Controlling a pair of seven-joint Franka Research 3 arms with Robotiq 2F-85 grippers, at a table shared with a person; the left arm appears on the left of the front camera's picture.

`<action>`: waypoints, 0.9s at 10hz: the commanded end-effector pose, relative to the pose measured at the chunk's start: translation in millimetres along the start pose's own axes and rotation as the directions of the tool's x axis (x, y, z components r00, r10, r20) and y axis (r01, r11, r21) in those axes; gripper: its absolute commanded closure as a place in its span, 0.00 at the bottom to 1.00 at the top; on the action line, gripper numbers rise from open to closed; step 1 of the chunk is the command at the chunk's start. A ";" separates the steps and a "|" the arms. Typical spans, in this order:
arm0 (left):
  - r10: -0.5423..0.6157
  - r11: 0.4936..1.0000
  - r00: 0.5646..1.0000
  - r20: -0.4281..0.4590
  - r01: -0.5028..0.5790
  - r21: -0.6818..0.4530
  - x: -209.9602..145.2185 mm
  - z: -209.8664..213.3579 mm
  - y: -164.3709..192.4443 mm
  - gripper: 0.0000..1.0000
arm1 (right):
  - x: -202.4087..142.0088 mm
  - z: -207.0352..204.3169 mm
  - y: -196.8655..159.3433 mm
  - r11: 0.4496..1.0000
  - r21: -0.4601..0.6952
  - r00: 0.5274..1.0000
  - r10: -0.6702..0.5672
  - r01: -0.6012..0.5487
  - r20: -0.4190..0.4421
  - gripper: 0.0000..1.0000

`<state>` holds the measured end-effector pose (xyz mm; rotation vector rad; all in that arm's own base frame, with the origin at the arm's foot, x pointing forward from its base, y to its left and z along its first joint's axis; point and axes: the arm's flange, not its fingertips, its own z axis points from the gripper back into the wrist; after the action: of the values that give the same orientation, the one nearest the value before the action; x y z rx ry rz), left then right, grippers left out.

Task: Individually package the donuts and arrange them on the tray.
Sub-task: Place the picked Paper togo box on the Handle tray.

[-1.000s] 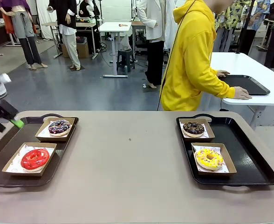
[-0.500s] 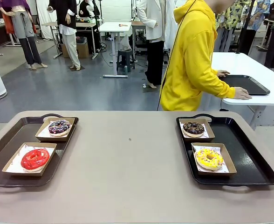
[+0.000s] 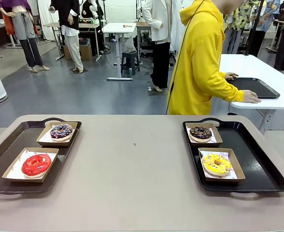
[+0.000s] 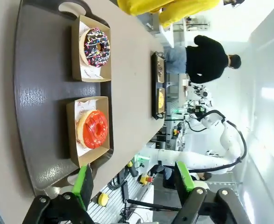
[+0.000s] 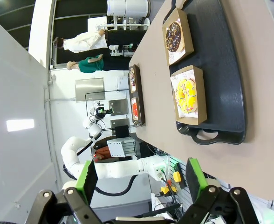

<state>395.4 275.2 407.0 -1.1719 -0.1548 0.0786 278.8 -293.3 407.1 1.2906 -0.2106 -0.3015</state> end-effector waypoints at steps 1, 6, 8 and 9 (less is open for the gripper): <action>-0.030 0.998 0.999 0.017 0.030 -0.047 2.2 6.3 -4.2 0.09 | 0.0 0.4 0.7 1.000 0.007 1.000 -0.001 0.001 0.000 0.00; 0.001 0.999 1.000 0.013 0.000 -0.042 -4.0 6.2 1.0 0.09 | 0.0 0.4 0.7 1.000 0.007 1.000 -0.001 0.001 0.000 0.00; 0.001 0.999 1.000 0.013 0.000 -0.042 -4.0 6.2 1.0 0.09 | 0.0 0.4 0.7 1.000 0.007 1.000 -0.001 0.001 0.000 0.00; 0.001 0.999 1.000 0.013 0.000 -0.042 -4.0 6.2 1.0 0.09 | 0.0 0.4 0.7 1.000 0.007 1.000 -0.001 0.001 0.000 0.00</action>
<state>391.8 278.5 407.5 -1.2180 -0.1654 0.0778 278.8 -293.3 407.1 1.2906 -0.2106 -0.3015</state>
